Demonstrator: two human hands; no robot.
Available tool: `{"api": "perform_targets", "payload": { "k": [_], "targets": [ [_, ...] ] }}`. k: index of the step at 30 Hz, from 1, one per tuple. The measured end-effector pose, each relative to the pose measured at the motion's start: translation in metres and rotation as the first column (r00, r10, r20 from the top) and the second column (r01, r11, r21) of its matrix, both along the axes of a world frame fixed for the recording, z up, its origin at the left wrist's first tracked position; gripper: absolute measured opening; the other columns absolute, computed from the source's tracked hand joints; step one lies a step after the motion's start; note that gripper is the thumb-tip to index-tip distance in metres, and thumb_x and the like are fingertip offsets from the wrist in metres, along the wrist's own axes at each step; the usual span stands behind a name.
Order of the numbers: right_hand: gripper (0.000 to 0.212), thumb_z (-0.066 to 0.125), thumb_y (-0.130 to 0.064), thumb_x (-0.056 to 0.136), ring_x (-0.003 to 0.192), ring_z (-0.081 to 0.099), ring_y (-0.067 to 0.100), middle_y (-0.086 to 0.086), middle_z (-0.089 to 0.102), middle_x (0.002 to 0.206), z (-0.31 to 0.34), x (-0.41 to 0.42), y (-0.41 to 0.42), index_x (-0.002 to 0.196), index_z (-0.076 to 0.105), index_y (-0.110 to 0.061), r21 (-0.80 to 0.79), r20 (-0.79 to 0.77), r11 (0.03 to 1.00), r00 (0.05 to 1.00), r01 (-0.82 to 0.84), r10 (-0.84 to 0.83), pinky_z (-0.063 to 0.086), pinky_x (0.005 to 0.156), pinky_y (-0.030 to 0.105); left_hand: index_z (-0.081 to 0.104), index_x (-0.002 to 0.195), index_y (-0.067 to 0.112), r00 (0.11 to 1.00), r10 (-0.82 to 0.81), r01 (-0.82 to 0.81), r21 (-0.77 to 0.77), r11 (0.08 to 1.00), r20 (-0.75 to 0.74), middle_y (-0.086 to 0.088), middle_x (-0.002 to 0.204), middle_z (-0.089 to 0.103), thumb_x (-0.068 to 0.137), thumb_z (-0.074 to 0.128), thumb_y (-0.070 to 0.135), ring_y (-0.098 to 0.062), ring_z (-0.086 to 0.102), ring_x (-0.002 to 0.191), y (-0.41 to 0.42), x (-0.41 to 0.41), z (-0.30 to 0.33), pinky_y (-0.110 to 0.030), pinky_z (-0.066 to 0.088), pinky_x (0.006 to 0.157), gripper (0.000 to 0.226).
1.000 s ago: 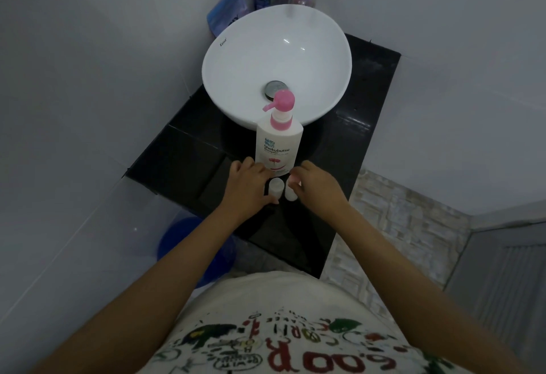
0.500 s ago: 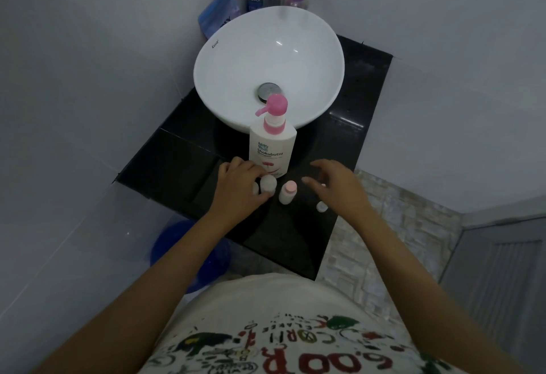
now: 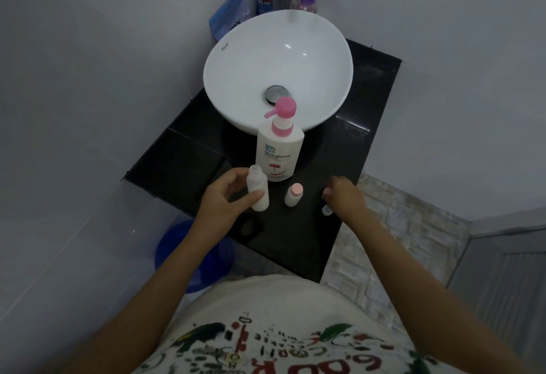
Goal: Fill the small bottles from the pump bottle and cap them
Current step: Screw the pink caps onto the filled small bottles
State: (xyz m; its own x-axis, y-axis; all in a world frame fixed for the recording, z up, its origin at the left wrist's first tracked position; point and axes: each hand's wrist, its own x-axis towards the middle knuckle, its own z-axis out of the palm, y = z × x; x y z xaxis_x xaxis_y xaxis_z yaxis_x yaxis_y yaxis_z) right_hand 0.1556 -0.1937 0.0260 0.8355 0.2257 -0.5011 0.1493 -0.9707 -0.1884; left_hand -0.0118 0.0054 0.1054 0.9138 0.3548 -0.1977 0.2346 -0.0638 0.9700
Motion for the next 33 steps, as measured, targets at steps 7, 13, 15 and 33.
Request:
{"api": "perform_targets", "payload": {
  "k": [7, 13, 15, 33],
  "targets": [
    [0.022, 0.066, -0.025, 0.086, 0.077, 0.061, 0.012, 0.003, 0.066, 0.094, 0.053, -0.015, -0.005, 0.105, 0.063, -0.013, 0.559, -0.007, 0.793, 0.957, 0.243, -0.289, 0.045, 0.063, 0.018, 0.06, 0.107, 0.016, 0.998, 0.065, -0.062, -0.136, 0.989, 0.02, 0.009, 0.104, 0.067, 0.079, 0.071, 0.003, 0.003, 0.066, 0.093, -0.006, -0.002, 0.005, -0.013, 0.053, 0.076, 0.033],
    [0.022, 0.068, -0.01, 0.083, 0.068, 0.065, -0.002, 0.001, 0.071, 0.089, 0.138, -0.05, 0.014, 0.104, 0.068, -0.011, 0.82, -0.091, 0.567, 0.996, 0.073, 0.003, 0.048, 0.06, 0.007, 0.065, 0.105, 0.018, 0.999, 0.007, 0.001, -0.152, 0.988, 0.052, 0.006, 0.104, 0.069, 0.082, 0.068, 0.004, -0.003, 0.066, 0.096, -0.005, -0.003, 0.009, -0.016, 0.053, 0.079, 0.027],
    [0.026, 0.07, -0.011, 0.081, 0.08, 0.069, 0.005, 0.001, 0.072, 0.094, 0.144, -0.059, 0.019, 0.107, 0.069, -0.012, 0.817, -0.065, 0.577, 0.994, 0.0, 0.091, 0.054, 0.073, 0.014, 0.065, 0.107, 0.017, 0.998, -0.025, 0.033, -0.146, 0.989, 0.056, 0.004, 0.106, 0.069, 0.083, 0.066, 0.005, -0.005, 0.066, 0.099, -0.005, -0.004, 0.011, -0.018, 0.053, 0.08, 0.027],
    [0.023, 0.066, -0.029, 0.085, 0.07, 0.066, 0.011, -0.001, 0.067, 0.09, 0.144, -0.068, 0.011, 0.105, 0.057, -0.023, 0.729, -0.031, 0.67, 0.972, -0.136, 0.231, 0.056, 0.066, 0.023, 0.066, 0.104, 0.02, 0.989, -0.089, 0.104, -0.127, 0.986, 0.12, 0.009, 0.103, 0.068, 0.084, 0.064, 0.004, 0.004, 0.063, 0.097, -0.017, -0.011, 0.027, -0.011, 0.05, 0.076, 0.026]
  ]
}}
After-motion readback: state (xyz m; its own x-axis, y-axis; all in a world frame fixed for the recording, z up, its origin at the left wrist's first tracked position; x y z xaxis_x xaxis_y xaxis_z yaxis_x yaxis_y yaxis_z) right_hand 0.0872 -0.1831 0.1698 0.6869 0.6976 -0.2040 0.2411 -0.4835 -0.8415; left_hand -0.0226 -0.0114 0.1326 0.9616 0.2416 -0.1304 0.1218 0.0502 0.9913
